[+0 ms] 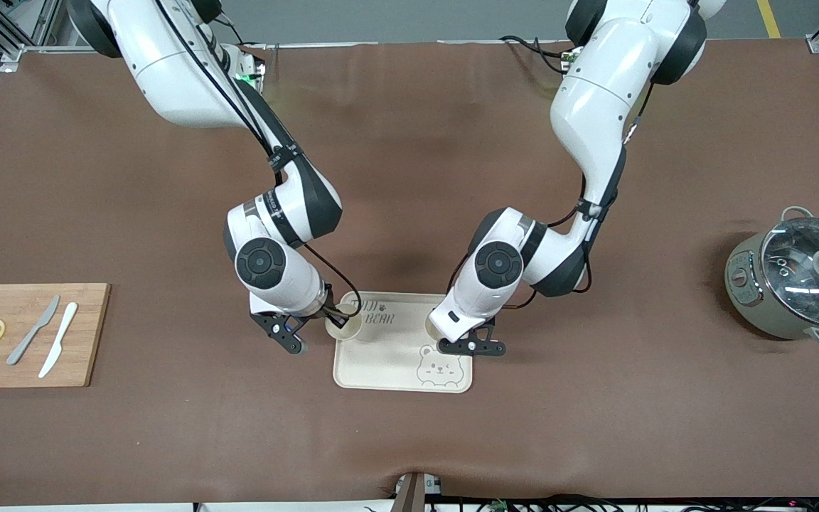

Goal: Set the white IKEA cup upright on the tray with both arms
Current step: 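Carry the held cup with the right gripper onto the tray beside the other cup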

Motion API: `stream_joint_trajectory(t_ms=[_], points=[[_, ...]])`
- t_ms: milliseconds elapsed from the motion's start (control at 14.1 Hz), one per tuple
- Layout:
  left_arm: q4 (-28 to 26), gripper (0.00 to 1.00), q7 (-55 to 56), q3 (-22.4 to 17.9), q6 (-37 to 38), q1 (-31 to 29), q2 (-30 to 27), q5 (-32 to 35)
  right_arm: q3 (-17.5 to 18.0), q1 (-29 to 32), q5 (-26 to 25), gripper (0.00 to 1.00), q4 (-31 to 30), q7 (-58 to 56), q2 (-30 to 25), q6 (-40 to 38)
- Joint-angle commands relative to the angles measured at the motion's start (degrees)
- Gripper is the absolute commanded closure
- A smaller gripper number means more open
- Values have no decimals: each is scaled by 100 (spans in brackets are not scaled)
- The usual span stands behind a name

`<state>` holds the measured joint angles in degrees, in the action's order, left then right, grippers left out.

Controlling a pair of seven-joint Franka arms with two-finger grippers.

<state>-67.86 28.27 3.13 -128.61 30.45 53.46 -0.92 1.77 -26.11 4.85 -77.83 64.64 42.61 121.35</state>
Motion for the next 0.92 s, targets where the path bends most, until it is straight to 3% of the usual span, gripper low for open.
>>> stream_joint_trajectory(t_ms=[0, 142, 212, 283, 354, 425, 637, 850], points=[[89, 100, 64, -49, -112, 58, 94, -84, -37, -149, 51, 100, 171, 241, 203, -41], [89, 96, 38, -67, -112, 119, 103, -57, -37, -167, 51, 97, 162, 224, 309, 151], [89, 66, 47, -75, -112, 128, 94, -48, -37, -167, 51, 90, 171, 181, 370, 231], [89, 64, 55, -93, -112, 146, 94, -48, -37, -132, 69, 87, 171, 180, 371, 231], [97, 46, 55, -93, -112, 137, 85, -40, -28, -132, 69, 62, 171, 189, 371, 223], [97, 24, 55, -102, -112, 137, 77, -39, -28, -114, 69, 1, 171, 163, 362, 170], [106, 4, 64, -111, -112, 128, 41, -39, -37, -9, 60, 0, 258, 23, 318, -40], [115, 0, 64, -207, -103, 128, -3, -39, -10, 167, 69, 0, 723, -40, 239, -794]])
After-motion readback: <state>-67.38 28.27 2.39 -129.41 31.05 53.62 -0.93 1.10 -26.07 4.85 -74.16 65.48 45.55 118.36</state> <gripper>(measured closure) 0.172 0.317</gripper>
